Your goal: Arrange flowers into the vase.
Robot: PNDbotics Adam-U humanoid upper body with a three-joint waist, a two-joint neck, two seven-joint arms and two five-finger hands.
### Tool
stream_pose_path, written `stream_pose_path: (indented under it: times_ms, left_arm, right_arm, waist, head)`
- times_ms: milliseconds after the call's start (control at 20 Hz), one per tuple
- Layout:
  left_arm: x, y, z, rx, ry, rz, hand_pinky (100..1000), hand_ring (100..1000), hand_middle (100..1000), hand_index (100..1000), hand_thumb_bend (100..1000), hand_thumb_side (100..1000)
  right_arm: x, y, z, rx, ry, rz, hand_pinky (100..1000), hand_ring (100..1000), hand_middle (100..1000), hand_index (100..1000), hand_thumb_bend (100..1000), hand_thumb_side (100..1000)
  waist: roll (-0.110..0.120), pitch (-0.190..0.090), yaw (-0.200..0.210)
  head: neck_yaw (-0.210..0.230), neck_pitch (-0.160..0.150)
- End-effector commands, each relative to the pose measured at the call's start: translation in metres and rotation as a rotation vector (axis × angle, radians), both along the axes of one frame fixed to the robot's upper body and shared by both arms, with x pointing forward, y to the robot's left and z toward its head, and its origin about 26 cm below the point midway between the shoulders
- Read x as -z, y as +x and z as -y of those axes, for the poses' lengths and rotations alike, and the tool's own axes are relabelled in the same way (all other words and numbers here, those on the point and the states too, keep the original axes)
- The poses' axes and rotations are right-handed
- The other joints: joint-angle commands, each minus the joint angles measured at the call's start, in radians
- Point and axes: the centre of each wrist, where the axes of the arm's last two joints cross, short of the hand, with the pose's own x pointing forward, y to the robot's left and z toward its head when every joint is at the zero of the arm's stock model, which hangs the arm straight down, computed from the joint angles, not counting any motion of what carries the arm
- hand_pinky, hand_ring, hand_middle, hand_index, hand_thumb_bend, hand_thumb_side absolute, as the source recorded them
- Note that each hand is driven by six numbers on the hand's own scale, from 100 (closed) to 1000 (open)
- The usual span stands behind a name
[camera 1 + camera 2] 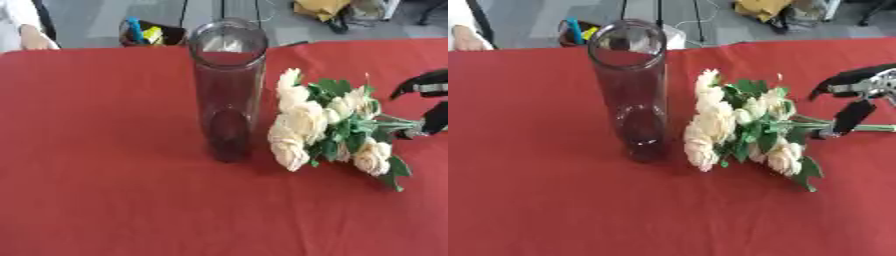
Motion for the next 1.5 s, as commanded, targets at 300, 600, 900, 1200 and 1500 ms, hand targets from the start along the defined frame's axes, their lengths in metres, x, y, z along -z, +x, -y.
stream_pose_path:
  times_ms: [300, 600, 900, 1200, 1500]
  left_arm:
    - [-0.01, -0.002, 0.001, 0.003, 0.026, 0.029, 725, 875, 876, 969, 100, 985]
    - [-0.01, -0.002, 0.001, 0.004, 0.02, 0.03, 725, 874, 873, 967, 100, 982]
    - [-0.01, -0.002, 0.002, 0.008, 0.025, 0.03, 724, 874, 871, 963, 100, 982]
    - [-0.01, -0.002, 0.001, 0.003, 0.033, 0.028, 725, 873, 866, 953, 100, 982]
    - [-0.009, -0.002, 0.002, 0.005, 0.053, 0.018, 724, 872, 864, 953, 100, 982]
  right_arm:
    - [-0.009, -0.005, 0.006, -0.013, -0.065, 0.028, 988, 981, 1000, 1000, 344, 485]
    - [-0.002, 0.0, 0.008, -0.038, -0.014, 0.083, 933, 903, 967, 1000, 367, 479]
    - [0.01, 0.006, 0.01, -0.026, 0.014, 0.13, 900, 873, 941, 1000, 327, 478]
    - [0.024, 0.01, 0.013, -0.017, 0.071, 0.146, 688, 686, 750, 900, 359, 433]
    - [0.03, 0.009, 0.014, -0.01, 0.095, 0.136, 725, 656, 698, 791, 332, 407]
  waist:
    - [0.002, -0.013, 0.004]
    - [0.006, -0.012, 0.009]
    - [0.005, -0.012, 0.016]
    - [0.007, -0.011, 0.02]
    - [0.006, -0.01, 0.013]
  head:
    - [0.007, -0.007]
    - [0.009, -0.008]
    - [0.005, -0.011]
    - [0.004, -0.008]
    - [0.004, -0.008]
